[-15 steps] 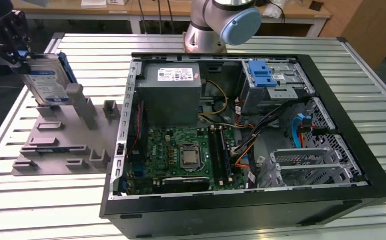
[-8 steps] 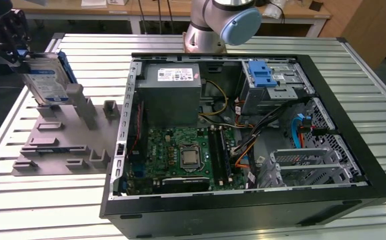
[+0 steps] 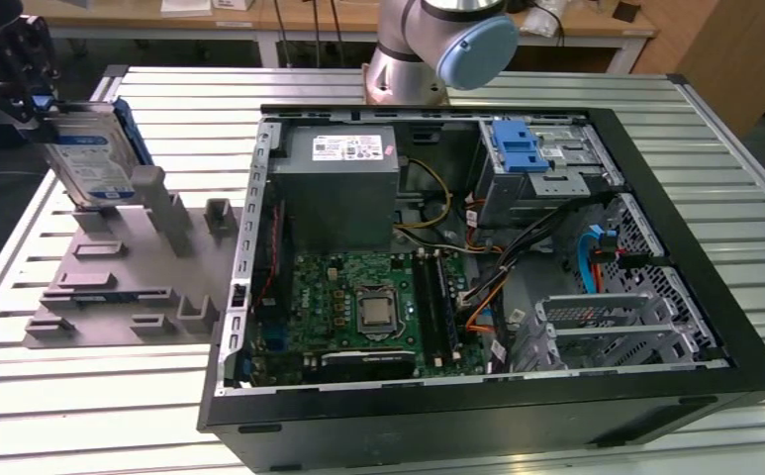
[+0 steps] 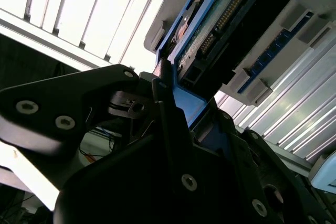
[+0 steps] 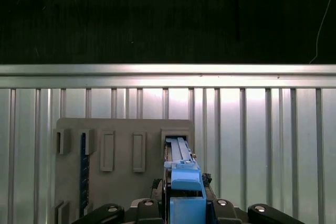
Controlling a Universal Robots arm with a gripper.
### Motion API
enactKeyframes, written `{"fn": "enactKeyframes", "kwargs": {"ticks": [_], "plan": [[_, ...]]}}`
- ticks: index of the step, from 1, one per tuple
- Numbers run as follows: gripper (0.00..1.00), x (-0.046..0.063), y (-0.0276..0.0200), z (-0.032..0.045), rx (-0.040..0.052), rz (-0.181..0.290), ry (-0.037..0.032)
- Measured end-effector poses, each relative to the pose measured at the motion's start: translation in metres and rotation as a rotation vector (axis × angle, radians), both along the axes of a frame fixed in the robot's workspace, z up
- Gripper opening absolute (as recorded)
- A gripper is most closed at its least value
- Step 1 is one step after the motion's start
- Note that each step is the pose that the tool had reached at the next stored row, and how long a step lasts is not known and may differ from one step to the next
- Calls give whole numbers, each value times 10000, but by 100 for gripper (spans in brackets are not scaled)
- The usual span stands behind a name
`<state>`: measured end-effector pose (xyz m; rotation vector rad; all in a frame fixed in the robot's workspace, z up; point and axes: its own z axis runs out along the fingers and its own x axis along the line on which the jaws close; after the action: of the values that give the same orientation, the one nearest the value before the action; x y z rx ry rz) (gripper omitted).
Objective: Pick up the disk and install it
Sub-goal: 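Pick up the disk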
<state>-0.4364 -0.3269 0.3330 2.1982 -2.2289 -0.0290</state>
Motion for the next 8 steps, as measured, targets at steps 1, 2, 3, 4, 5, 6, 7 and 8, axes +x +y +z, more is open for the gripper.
{"fn": "enactKeyframes", "kwargs": {"ticks": [1,2,3,4,5,6,7,8], "plan": [[36,0,0,12,0,0,-1],[36,0,0,24,0,0,-1],[36,0,0,38,0,0,-2],[36,0,0,52,1,0,-3],[36,0,0,66,1,0,-3],[36,0,0,82,1,0,-3],[36,0,0,98,1,0,-2],[36,0,0,113,1,0,-3]]}}
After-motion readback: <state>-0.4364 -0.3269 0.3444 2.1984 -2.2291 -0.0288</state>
